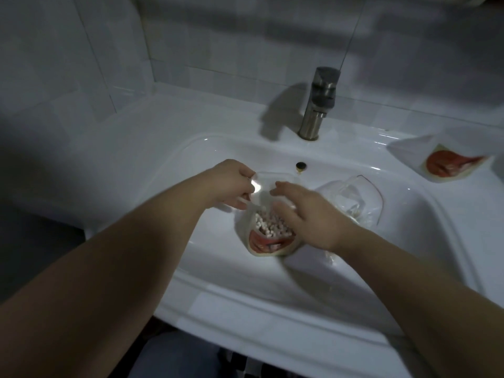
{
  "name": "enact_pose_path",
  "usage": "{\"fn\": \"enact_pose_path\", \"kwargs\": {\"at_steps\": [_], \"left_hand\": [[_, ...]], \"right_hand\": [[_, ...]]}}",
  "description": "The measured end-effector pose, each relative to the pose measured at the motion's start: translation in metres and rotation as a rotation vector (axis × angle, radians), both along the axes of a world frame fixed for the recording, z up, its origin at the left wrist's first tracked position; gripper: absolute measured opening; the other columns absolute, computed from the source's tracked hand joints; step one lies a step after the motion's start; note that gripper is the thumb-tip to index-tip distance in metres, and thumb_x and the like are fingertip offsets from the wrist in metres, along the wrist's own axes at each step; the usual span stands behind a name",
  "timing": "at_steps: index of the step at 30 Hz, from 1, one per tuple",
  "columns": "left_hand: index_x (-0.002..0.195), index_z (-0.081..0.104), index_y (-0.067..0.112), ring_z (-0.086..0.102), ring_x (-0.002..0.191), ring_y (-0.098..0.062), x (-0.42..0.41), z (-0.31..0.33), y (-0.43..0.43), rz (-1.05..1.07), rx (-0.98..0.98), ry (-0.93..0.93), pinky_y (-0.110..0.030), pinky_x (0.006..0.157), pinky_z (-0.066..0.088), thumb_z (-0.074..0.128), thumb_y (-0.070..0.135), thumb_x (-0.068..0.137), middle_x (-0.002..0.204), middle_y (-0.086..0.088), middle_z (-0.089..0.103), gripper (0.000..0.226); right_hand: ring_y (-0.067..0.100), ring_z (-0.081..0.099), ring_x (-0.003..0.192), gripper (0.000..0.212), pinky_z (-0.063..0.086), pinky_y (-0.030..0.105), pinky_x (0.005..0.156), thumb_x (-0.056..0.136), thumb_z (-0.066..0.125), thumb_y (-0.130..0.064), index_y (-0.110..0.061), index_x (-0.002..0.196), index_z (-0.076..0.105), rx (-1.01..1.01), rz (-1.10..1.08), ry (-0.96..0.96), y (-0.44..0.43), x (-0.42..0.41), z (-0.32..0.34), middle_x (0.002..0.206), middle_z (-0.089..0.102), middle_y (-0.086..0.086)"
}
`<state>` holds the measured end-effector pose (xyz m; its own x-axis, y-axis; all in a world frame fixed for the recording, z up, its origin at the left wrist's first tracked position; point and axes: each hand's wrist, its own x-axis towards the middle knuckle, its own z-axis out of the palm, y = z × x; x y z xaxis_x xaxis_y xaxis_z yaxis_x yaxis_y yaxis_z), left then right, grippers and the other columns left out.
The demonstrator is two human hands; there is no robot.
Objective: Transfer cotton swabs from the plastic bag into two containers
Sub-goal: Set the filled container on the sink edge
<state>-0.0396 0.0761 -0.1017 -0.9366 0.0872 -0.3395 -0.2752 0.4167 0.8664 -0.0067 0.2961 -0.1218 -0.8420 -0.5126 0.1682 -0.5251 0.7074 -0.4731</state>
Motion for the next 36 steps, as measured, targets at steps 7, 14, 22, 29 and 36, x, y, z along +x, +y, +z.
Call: {"fn": "enact_pose_path", "kwargs": {"at_steps": [7, 14, 22, 29, 36], "left_hand": [[0.098, 0.072, 0.032, 0.076, 0.077, -0.011, 0.010, 0.011, -0.003, -0.134, -0.062, 0.144, -0.035, 0.072, 0.064, 0.076, 0.009, 0.083, 0.105, 0.009, 0.073, 0.028], [0.090, 0.076, 0.041, 0.071, 0.096, -0.002, 0.022, 0.015, -0.006, -0.435, -0.128, 0.037, -0.022, 0.074, 0.060, 0.091, 0.034, 0.069, 0.094, 0.027, 0.071, 0.026], [0.088, 0.076, 0.028, 0.074, 0.097, -0.018, 0.023, 0.002, 0.000, -0.438, -0.202, -0.055, -0.041, 0.081, 0.065, 0.086, 0.051, 0.073, 0.105, 0.001, 0.073, 0.029], [0.081, 0.074, 0.026, 0.077, 0.078, -0.015, 0.019, -0.003, 0.000, -0.440, -0.182, -0.028, -0.037, 0.078, 0.065, 0.091, 0.039, 0.074, 0.086, 0.011, 0.074, 0.022], [0.080, 0.072, 0.029, 0.074, 0.065, -0.011, 0.017, -0.005, 0.005, -0.459, -0.252, 0.037, -0.020, 0.059, 0.057, 0.094, 0.035, 0.070, 0.096, 0.000, 0.069, 0.024]], "right_hand": [[0.003, 0.056, 0.108, 0.053, 0.052, 0.018, 0.080, 0.096, 0.064, -0.032, -0.028, 0.146, 0.046, -0.169, -0.188, 0.009, 0.025, -0.009, 0.023, 0.138, 0.049, -0.011], [0.000, 0.066, 0.088, 0.016, 0.055, 0.029, 0.082, 0.078, 0.080, -0.027, -0.035, 0.085, 0.068, 0.114, -0.033, -0.123, 0.041, -0.007, 0.046, 0.091, 0.068, -0.017], [0.004, 0.066, 0.085, 0.017, 0.057, 0.034, 0.083, 0.070, 0.085, -0.031, -0.031, 0.074, 0.068, 0.253, 0.018, -0.223, 0.035, -0.005, 0.041, 0.111, 0.061, -0.009], [0.010, 0.062, 0.096, 0.020, 0.054, 0.035, 0.088, 0.070, 0.087, -0.032, -0.031, 0.077, 0.068, 0.294, 0.040, -0.185, 0.030, -0.007, 0.039, 0.120, 0.057, -0.004], [0.020, 0.064, 0.098, 0.034, 0.055, 0.037, 0.081, 0.064, 0.089, -0.034, -0.029, 0.066, 0.055, 0.416, 0.092, -0.100, 0.022, -0.008, 0.027, 0.115, 0.064, 0.001]]}}
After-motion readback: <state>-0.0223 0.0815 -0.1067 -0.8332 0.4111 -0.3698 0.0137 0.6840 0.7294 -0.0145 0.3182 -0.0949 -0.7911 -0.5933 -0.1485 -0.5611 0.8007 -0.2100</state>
